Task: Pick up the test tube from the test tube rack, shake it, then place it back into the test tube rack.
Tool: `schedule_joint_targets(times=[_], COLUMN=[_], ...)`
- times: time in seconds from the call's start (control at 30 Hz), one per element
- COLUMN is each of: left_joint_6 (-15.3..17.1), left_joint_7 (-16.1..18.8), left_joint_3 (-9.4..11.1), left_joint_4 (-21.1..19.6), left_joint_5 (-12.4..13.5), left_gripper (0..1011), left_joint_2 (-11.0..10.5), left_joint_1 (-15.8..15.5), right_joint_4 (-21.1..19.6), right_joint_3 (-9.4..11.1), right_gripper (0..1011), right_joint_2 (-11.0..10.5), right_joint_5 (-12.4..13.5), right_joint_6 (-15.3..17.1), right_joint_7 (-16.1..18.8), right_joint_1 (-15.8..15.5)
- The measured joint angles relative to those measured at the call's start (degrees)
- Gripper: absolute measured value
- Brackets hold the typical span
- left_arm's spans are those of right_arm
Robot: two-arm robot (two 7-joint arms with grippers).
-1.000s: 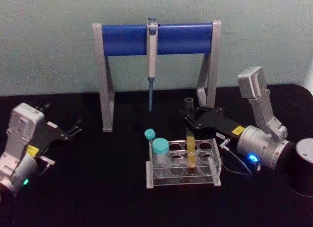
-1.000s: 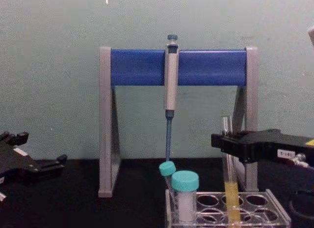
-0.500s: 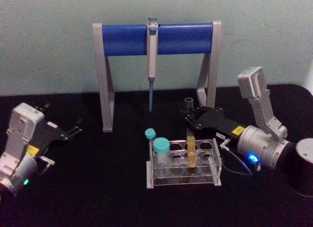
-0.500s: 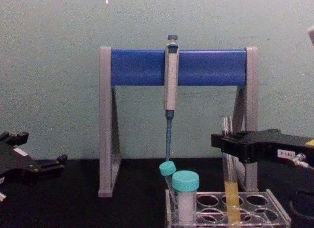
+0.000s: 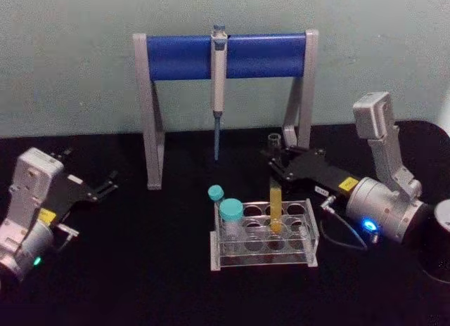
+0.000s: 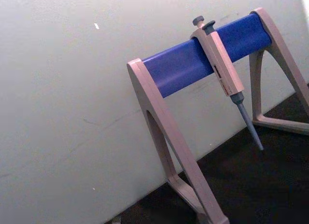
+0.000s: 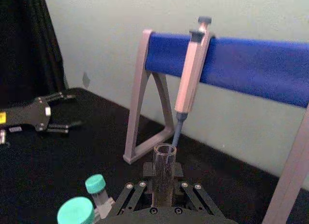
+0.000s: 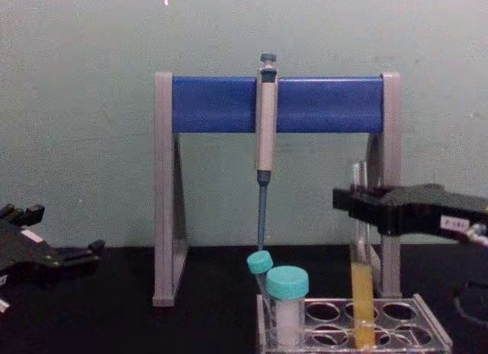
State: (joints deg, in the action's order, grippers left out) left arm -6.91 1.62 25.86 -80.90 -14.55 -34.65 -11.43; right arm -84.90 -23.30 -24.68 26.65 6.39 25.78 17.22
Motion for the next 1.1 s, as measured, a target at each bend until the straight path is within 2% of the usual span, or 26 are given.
schedule_joint_targets(times=[0.23, 0.47, 0.63, 0.83, 1.1], left_joint_6=[0.0, 0.0, 0.0, 0.0, 0.0], left_joint_7=[0.0, 0.0, 0.0, 0.0, 0.0], left_joint_3=[0.0, 0.0, 0.0, 0.0, 0.0], left_joint_4=[0.0, 0.0, 0.0, 0.0, 0.0], left_joint_5=[0.0, 0.0, 0.0, 0.0, 0.0], left_gripper=[1001, 1001, 1001, 1001, 1001], left_joint_2=[0.0, 0.0, 0.0, 0.0, 0.0], left_joint_1=[0.0, 0.0, 0.0, 0.0, 0.0], right_joint_4=[-3.0, -5.9, -6.1, -5.2, -4.0], right_joint_3=[1.5, 3.3, 4.0, 4.4, 4.6], right_gripper=[235, 235, 235, 235, 235], right_joint_2=[-0.7, -0.9, -0.4, 0.3, 1.0], right_joint_5=[1.0, 1.2, 0.3, -0.4, -1.4], right_joint_6=[-1.6, -6.4, -10.4, -13.2, -14.6], right_joint_7=[-0.3, -0.9, -0.8, 0.0, 0.5], right_joint_1=[-1.3, -2.8, -3.2, -3.3, -3.2])
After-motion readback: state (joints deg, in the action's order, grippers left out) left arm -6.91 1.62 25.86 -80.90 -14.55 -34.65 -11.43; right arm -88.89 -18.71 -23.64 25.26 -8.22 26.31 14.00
